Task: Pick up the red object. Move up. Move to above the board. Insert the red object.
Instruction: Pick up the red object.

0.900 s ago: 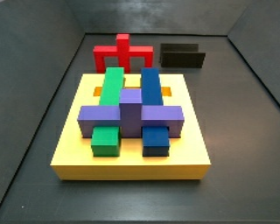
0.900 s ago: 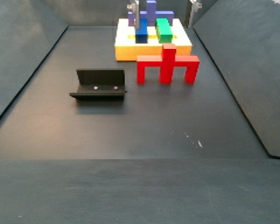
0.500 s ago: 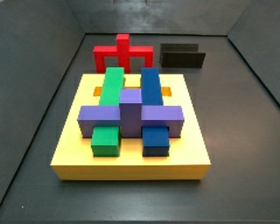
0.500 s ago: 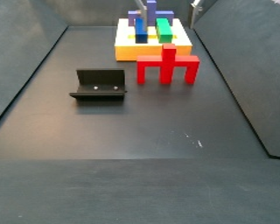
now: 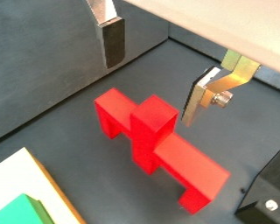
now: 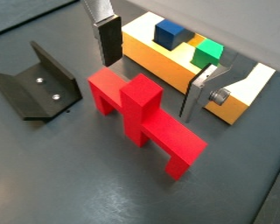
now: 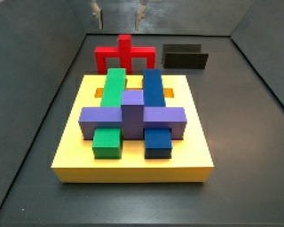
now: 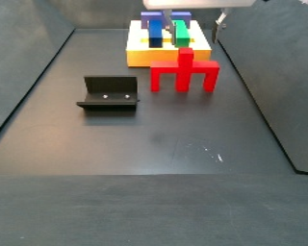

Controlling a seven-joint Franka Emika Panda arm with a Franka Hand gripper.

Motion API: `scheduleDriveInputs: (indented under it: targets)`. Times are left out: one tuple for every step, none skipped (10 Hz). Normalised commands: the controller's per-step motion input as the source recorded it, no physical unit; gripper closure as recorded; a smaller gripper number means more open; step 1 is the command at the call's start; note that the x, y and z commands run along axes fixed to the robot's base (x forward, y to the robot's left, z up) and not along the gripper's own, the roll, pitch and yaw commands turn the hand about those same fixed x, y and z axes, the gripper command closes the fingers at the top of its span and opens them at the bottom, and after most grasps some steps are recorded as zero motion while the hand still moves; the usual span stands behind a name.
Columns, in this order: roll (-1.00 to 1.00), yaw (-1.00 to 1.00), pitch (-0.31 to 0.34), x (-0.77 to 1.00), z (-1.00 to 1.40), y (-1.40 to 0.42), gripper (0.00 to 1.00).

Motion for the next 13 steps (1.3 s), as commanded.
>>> scheduleDriveInputs:
  targets:
    - [0.18, 0.00, 0.000, 0.00, -0.41, -0.14, 0.00]
    - [0.07, 0.00, -0.037, 0.02, -0.52, -0.09, 0.00]
    - [0.05, 0.00, -0.020, 0.07, -0.42, -0.03, 0.00]
    - [0.00, 0.05, 0.000, 0.19, -0.26, 0.00, 0.00]
    - [0.00, 0.06, 0.000, 0.28, -0.10, 0.00, 0.00]
    - [0.00, 0.04, 0.000, 0.25, -0.06, 0.00, 0.00]
    - [0.00, 0.05, 0.000, 0.20, -0.03, 0.04, 0.00]
    - [0.00, 0.08, 0.007, 0.21, -0.09, 0.05, 0.00]
    - [0.00, 0.07, 0.000, 0.10, -0.12, 0.07, 0.00]
    - [0.01, 0.03, 0.000, 0.00, -0.17, 0.00, 0.00]
    - [0.00, 0.00, 0.000, -0.08, -0.10, 0.00, 0.00]
    - [0.00, -0.04, 0.000, -0.16, -0.15, 0.00, 0.00]
    - [0.00, -0.07, 0.000, -0.17, -0.13, 0.00, 0.00]
